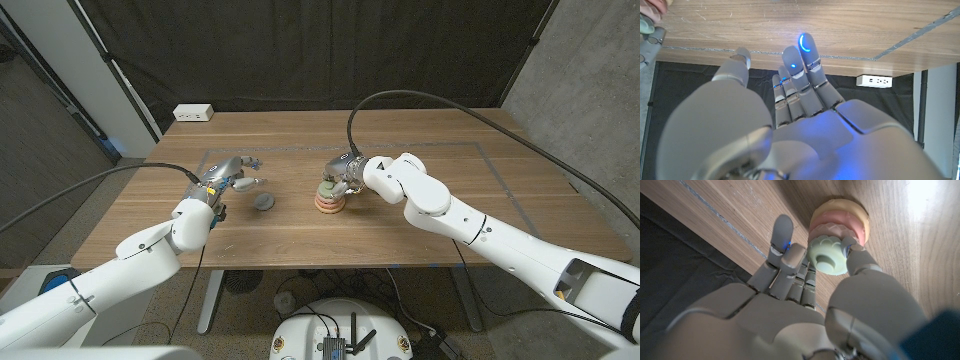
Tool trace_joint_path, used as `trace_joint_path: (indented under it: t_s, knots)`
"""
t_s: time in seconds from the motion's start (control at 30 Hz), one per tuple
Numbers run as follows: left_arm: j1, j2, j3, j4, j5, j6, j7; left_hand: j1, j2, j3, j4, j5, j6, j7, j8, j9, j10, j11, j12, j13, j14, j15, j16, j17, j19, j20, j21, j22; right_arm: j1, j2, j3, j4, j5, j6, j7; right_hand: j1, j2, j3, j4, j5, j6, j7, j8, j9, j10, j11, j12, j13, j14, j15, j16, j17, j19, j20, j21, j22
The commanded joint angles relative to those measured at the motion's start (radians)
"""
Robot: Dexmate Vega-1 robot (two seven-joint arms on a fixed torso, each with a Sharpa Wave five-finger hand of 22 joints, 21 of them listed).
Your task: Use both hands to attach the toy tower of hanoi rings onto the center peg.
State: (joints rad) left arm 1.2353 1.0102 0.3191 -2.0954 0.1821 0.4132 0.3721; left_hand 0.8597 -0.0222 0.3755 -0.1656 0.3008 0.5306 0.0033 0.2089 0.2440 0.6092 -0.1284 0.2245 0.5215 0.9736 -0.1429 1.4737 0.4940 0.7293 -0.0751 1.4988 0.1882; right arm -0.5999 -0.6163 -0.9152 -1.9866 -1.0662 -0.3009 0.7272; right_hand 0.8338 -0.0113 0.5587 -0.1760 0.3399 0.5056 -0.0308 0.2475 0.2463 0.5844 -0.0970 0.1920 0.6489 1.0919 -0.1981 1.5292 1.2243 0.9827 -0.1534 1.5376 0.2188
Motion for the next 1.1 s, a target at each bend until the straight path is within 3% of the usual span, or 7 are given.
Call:
trace_joint_path:
  t_s: [0.03,0.63,1.1]
  knots:
    - [0.0,0.003,0.001,-0.004,0.003,0.002,-0.002,0.0,0.008,0.005,0.001,0.005,0.011,0.002,-0.001,0.004,0.009,-0.004,-0.003,0.005,0.002,-0.075,0.008,0.002,0.007,-0.13,0.008,0.002,0.003,-0.002,0.002,-0.002,-0.013,-0.002,0.023,-0.022,-0.01,0.009,0.016,0.0,0.009,-0.019,-0.008,0.006,-0.013,-0.004,-0.008,-0.006,-0.009,-0.018,-0.004,0.005,-0.008,-0.063,-0.007,0.002]
    - [0.003,0.007,-0.002,-0.016,0.009,0.013,-0.002,-0.001,0.009,0.008,0.001,0.005,0.01,0.004,-0.002,0.005,0.01,-0.002,-0.004,0.004,0.001,-0.075,0.01,0.003,0.004,-0.131,0.007,0.002,-0.002,-0.005,0.007,-0.019,-0.055,-0.008,0.055,-0.052,-0.061,-0.003,0.012,-0.026,-0.138,0.027,-0.054,0.003,-0.148,0.045,-0.014,-0.042,-0.073,-0.018,-0.042,-0.006,-0.045,-0.063,-0.018,-0.003]
    - [0.011,-0.001,-0.002,-0.021,0.009,0.015,0.008,-0.002,0.01,0.01,0.001,0.005,0.012,0.003,-0.002,0.006,0.015,-0.002,-0.004,0.003,0.001,-0.075,0.011,0.003,0.005,-0.131,0.008,0.002,-0.037,-0.02,0.041,-0.061,-0.076,-0.04,0.065,-0.053,-0.067,-0.005,0.012,-0.037,-0.172,0.03,-0.055,0.001,-0.175,0.058,-0.012,-0.053,-0.095,-0.018,-0.061,-0.016,-0.06,-0.063,-0.025,-0.008]
